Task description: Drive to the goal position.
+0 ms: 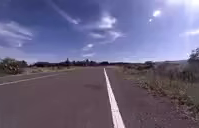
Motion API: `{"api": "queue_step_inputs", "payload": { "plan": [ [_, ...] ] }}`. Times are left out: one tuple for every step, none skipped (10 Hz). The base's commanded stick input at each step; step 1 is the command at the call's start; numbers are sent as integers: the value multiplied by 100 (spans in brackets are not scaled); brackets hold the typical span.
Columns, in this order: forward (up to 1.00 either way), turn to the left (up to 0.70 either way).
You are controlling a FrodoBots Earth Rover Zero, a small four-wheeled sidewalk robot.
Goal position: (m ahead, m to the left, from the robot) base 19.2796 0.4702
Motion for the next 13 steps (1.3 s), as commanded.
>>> {"api": "queue_step_inputs", "payload": {
  "plan": [
    [100, 0],
    [100, 0],
    [100, 0],
    [100, 0],
    [100, 0],
    [100, 0],
    [100, 0],
    [100, 0],
    [100, 0],
    [100, 0],
    [100, 0],
    [100, 0],
    [100, 0]
  ]
}}
